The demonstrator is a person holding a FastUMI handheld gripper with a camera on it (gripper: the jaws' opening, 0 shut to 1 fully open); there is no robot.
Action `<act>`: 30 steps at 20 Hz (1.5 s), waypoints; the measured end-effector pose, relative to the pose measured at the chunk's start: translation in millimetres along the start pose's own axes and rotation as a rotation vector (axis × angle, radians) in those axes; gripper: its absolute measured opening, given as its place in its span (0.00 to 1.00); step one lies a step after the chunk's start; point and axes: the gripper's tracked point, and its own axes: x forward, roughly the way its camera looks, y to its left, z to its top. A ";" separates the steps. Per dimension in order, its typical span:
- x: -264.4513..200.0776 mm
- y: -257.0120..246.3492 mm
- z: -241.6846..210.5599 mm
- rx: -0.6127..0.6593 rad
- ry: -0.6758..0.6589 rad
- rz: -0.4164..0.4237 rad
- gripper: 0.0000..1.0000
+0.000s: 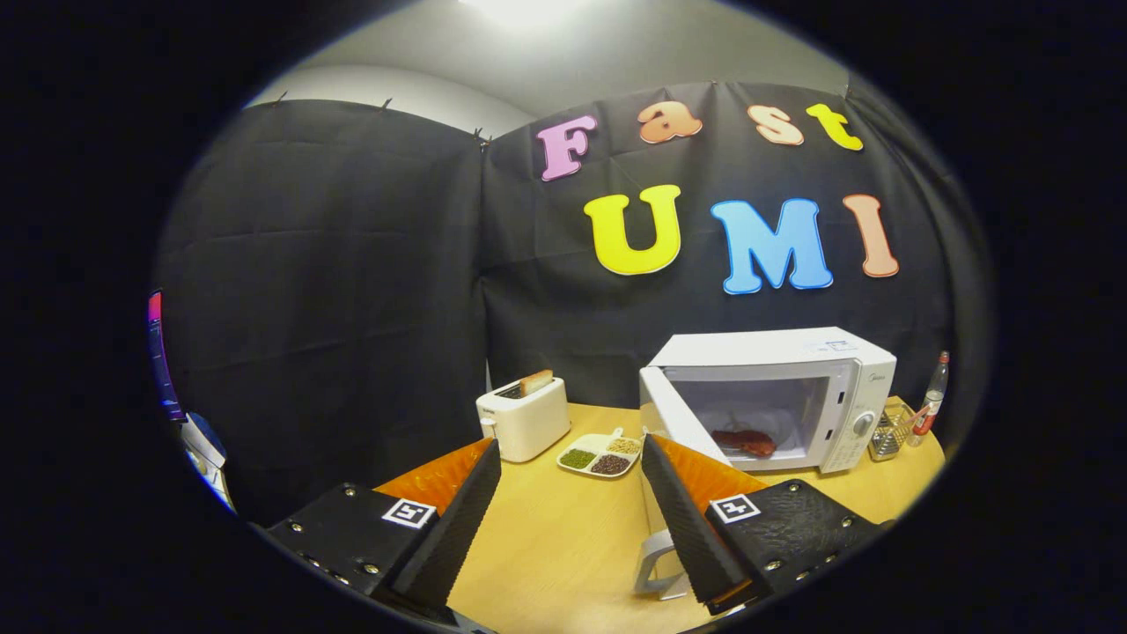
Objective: Open the microwave, put the food inside, and close the microwave door.
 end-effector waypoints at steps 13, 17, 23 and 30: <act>8.5 -41.2 -100.5 0.011 0.221 -0.078 0.02; 7.9 -74.8 -100.8 -0.007 0.229 -0.120 0.01; 12.2 -133.2 -96.1 0.014 0.241 -0.194 0.01; 19.6 -198.6 -87.5 0.012 0.243 -0.285 0.01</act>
